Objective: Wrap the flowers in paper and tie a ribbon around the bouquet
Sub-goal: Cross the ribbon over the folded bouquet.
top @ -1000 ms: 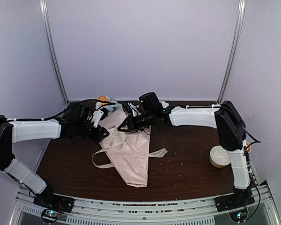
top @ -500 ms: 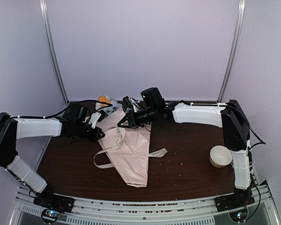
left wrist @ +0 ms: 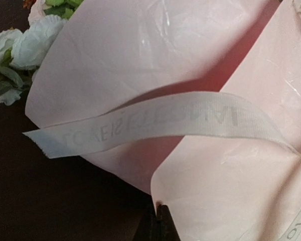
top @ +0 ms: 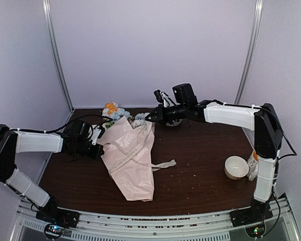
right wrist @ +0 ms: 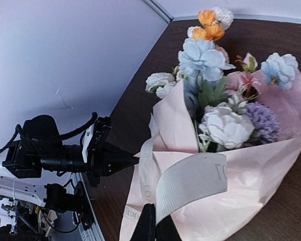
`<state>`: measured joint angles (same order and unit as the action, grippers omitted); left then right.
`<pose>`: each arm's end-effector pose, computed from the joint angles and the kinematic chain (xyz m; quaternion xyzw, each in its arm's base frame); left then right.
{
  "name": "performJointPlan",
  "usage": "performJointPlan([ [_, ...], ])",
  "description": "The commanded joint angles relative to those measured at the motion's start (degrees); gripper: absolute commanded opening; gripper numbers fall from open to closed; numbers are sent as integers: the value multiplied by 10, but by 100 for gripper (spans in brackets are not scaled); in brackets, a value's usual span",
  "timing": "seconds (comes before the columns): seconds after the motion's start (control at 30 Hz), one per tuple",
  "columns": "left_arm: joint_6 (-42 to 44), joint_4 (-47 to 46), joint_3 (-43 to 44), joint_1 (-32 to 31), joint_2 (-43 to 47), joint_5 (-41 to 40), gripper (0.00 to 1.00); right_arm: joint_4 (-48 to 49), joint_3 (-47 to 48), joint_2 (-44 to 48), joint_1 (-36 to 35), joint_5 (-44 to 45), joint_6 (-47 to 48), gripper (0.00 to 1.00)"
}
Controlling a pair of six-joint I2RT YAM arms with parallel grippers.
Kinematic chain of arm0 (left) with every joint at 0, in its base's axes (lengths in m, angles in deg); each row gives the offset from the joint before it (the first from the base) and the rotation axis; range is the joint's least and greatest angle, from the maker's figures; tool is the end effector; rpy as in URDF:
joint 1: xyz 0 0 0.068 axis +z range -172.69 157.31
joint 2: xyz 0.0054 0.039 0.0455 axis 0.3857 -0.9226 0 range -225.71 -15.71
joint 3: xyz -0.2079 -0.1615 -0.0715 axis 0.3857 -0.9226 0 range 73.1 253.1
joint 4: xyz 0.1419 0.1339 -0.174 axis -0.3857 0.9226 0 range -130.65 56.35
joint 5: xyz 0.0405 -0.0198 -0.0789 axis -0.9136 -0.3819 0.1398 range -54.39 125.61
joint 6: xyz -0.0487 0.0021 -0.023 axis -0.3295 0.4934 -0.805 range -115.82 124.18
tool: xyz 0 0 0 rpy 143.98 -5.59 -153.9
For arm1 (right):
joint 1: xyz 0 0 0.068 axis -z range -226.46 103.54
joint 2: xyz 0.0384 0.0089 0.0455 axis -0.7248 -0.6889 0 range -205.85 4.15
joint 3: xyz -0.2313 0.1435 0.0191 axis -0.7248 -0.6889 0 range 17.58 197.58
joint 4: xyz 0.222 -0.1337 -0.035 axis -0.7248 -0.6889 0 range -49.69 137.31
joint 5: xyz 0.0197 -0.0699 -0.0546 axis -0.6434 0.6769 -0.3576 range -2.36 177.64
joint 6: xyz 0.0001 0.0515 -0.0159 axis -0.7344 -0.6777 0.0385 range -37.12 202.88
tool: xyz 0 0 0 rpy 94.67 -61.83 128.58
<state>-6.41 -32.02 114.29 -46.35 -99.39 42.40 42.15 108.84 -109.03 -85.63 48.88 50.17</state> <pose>0.2554 -0.1165 0.1696 0.1267 0.9330 -0.1512 0.3011 0.3458 0.3106 0.2741 -0.2183 0.7937 0.5181 0.2324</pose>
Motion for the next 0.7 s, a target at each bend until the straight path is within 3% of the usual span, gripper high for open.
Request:
performJointPlan([
  [0.0,-43,-22,-15,5,-22,-42,0,-12,-23,6,13,61,17,0],
  [0.3,-79,-16,-14,5,-67,-57,1,-40,-36,-36,13,103,29,0],
  [0.47,-74,-2,0,5,-53,-63,18,-45,-35,-49,3,99,34,0],
  [0.57,-59,4,1,4,-8,-87,24,-48,-31,-51,-4,100,37,0],
  [0.67,-41,-8,-10,3,66,-126,39,-49,-26,-53,-7,101,36,0],
])
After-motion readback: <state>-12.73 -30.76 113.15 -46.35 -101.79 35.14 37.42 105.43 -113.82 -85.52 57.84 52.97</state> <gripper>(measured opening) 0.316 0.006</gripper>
